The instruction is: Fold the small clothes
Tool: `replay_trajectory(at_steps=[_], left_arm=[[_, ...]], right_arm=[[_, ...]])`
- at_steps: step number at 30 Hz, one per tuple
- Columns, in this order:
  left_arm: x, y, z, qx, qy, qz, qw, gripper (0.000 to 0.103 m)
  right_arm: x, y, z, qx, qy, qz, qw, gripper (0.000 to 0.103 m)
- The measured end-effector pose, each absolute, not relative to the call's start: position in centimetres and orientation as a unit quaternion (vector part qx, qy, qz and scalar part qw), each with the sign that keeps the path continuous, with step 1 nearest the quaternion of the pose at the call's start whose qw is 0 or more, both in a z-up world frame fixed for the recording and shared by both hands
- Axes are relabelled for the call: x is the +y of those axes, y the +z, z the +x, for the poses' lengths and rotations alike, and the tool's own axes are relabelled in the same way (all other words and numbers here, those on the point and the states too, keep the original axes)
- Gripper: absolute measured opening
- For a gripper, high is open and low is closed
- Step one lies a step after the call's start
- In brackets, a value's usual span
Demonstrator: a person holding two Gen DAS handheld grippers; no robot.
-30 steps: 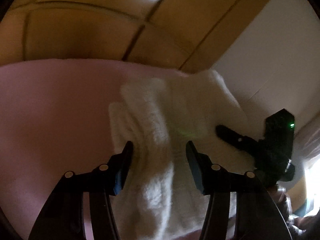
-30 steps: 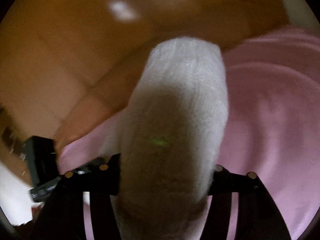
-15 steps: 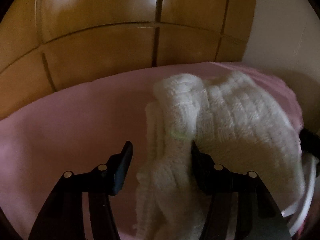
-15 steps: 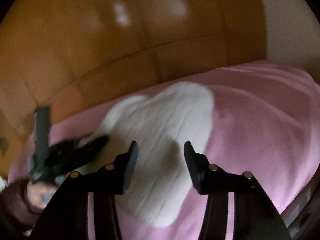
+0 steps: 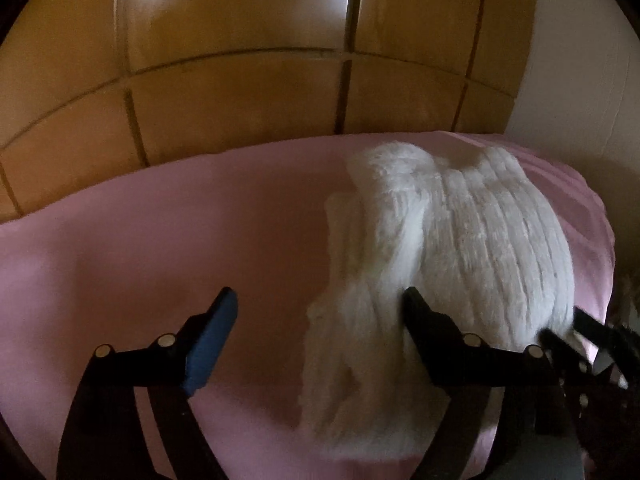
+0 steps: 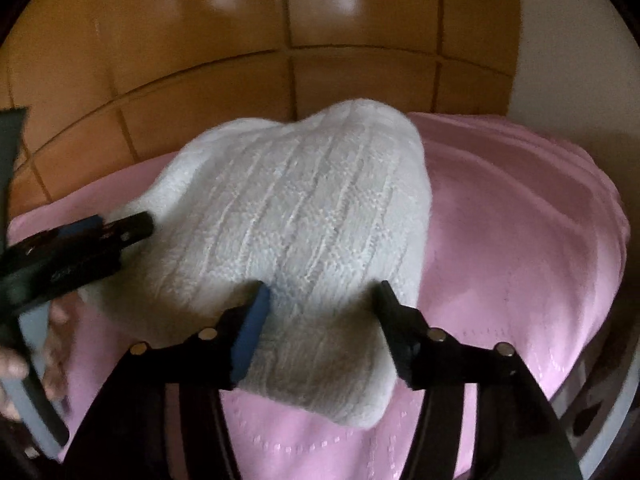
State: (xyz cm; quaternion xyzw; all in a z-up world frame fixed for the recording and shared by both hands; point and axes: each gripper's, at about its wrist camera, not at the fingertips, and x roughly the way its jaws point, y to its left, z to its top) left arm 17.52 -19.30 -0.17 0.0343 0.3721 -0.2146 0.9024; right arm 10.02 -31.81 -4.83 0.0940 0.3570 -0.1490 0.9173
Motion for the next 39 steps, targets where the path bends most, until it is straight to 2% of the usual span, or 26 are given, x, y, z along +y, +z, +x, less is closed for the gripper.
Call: replay_trajectory(at_steps=[3,10,13,20,24,26,34,39], left_arm=[[-18.2,0.1,16.3,0.366,-0.211,0.029,0.906,0.083],[-16.4,0.7,14.2,0.359,-0.201,0.024,0.911,0.083],[-15.9,1.0,13.5,0.349,-0.194,0.028,0.916,0.086],[-15.3,1.6,13.2,0.342,-0.190,0.018,0.920,0.087],[-15.0,1.6,12.9,0.339,-0.186,0.016,0.922,0.087],[-14.9,1.5,12.8,0.340,-0.186,0.015,0.922,0.087],[-13.3,1.4,12.0,0.338,-0.174,0.004,0.925,0.087],[-11.7,1.4,10.8,0.336,-0.161,-0.003,0.928,0.090]], right_arm=[[-31.0,-5.0,10.6,0.359,-0.171,0.118,0.910,0.070],[-30.1,-4.3,9.2,0.352,-0.209,0.114,0.905,0.071],[-29.5,-3.6,8.6,0.343,-0.218,0.100,0.908,0.076],[-28.7,-1.2,6.4,0.310,-0.214,0.092,0.922,0.077],[-27.5,-2.5,7.4,0.338,-0.191,0.088,0.917,0.077],[-27.0,-3.8,8.2,0.368,-0.193,0.082,0.906,0.080],[-25.0,-1.9,6.2,0.332,-0.221,0.095,0.912,0.101],[-23.5,-0.7,5.2,0.318,-0.254,0.096,0.908,0.101]])
